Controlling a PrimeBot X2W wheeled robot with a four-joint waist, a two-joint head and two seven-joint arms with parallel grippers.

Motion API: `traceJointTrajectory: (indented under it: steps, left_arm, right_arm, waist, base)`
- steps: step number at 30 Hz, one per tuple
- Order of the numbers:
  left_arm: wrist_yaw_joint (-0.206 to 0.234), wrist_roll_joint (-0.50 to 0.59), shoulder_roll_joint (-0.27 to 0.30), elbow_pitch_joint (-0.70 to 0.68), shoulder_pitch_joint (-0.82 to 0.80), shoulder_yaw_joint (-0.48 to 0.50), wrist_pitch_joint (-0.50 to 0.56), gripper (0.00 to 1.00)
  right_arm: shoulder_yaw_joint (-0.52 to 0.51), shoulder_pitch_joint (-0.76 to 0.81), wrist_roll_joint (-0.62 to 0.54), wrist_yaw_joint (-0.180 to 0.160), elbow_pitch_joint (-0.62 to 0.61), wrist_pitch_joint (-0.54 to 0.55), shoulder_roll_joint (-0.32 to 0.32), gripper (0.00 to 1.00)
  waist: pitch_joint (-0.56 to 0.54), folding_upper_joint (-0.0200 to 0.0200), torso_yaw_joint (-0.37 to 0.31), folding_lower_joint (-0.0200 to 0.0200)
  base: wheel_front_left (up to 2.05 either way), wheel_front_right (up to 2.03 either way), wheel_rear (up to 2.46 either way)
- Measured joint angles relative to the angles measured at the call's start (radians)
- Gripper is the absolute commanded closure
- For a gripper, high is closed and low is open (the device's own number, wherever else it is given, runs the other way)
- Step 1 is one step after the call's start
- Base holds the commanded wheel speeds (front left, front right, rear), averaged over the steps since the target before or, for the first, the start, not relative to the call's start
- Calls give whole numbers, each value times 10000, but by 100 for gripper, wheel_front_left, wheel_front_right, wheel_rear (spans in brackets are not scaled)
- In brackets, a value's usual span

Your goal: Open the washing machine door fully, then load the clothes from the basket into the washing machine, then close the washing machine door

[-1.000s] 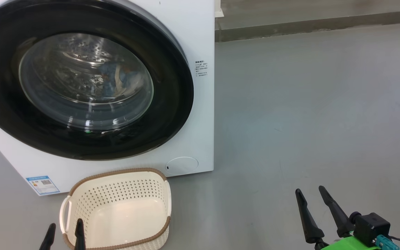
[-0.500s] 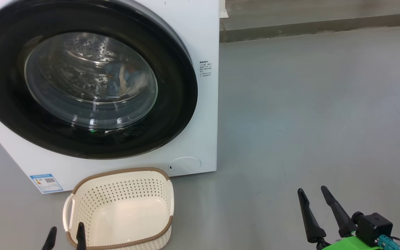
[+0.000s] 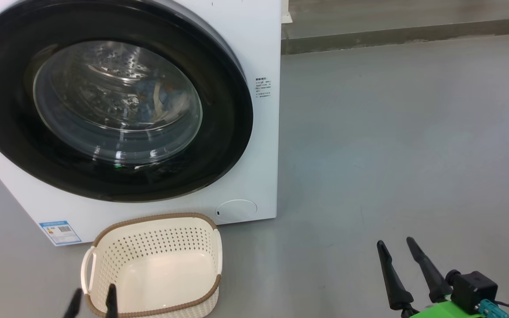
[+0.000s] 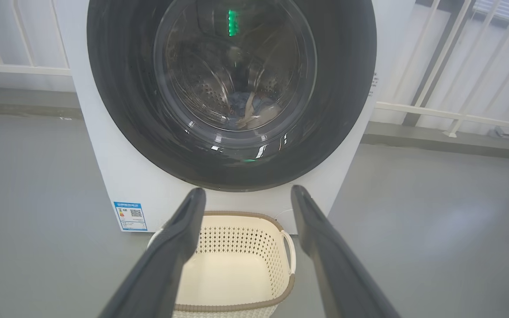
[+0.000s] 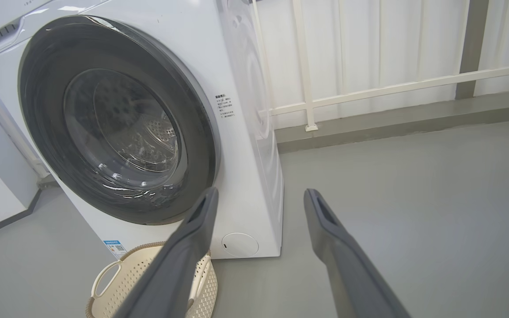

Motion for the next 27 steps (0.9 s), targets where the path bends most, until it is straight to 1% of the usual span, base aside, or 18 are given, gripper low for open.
traceJointTrajectory:
  steps: [1, 8, 27]
  left_arm:
    - [0, 0, 0, 0, 0, 0, 0, 100]
    - [2, -104, -309, 648, 58, -146, 52, 100]
    - [2, -2222, -305, 750, -11, -61, 625, 100]
  right_arm:
    - [0, 0, 0, 0, 0, 0, 0, 100]
    - [19, 373, 79, 4, 677, 23, 6, 100]
    - [-151, 339, 2274, 4, 692, 548, -13, 100]
  waist:
    - [0, 0, 0, 0]
    - [10, 0, 4, 0]
    - [121, 0, 42, 1]
  base:
    - [0, 0, 0]
    - [0, 0, 0]
    - [0, 0, 0]
